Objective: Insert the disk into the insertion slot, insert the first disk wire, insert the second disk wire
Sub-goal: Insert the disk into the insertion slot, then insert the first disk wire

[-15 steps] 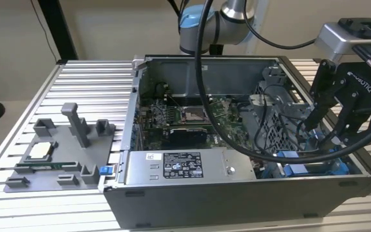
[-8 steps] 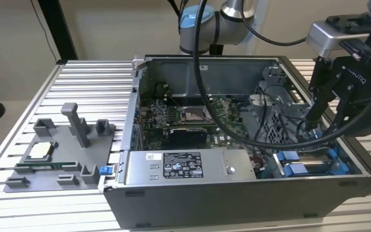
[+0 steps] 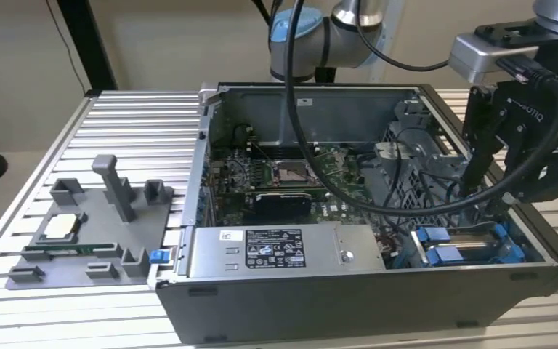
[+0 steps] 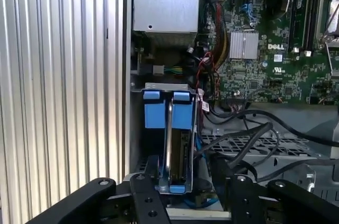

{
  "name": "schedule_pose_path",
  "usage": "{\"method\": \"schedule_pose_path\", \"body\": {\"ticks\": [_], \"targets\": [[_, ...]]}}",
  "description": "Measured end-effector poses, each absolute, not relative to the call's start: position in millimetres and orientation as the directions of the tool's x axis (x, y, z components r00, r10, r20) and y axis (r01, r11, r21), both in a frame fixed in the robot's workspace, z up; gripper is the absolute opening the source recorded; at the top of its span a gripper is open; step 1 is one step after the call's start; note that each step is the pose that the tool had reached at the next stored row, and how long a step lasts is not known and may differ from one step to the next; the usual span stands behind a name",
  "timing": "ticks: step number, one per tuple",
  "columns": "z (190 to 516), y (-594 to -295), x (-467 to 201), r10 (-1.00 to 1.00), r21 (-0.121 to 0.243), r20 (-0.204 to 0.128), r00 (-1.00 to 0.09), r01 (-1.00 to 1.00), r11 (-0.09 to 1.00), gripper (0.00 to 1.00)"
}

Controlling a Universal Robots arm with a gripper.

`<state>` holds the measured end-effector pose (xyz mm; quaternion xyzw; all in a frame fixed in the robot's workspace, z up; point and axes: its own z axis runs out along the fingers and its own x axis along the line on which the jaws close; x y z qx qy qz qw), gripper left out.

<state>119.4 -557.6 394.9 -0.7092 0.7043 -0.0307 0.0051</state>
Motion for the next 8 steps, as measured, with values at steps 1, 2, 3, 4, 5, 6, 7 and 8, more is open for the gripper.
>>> {"method": "schedule_pose_path", "body": {"ticks": [1,2,3,4,5,6,7,8], "targets": [[394.5,-554.4,118.4,-0.999,-0.056,0.039,0.006,-0.998,-0.008,1.00],[394.1,-550.6,117.3,-0.999,-0.061,0.040,0.006,-0.998,-0.009,1.00],[393.7,-546.7,116.2,-0.999,-0.064,0.040,0.006,-0.998,-0.009,1.00],[393.3,-542.8,115.1,-0.999,-0.068,0.041,0.006,-0.998,-0.009,1.00],[393.0,-539.7,114.2,-0.999,-0.072,0.043,0.006,-0.997,-0.009,1.00],[392.5,-538.3,113.7,-0.999,-0.077,0.048,0.008,-0.997,-0.012,1.00],[392.0,-537.9,113.4,-0.998,-0.080,0.054,0.011,-0.997,-0.015,1.00],[391.7,-537.8,113.3,-0.998,-0.081,0.062,0.014,-0.997,-0.019,1.00]]}}
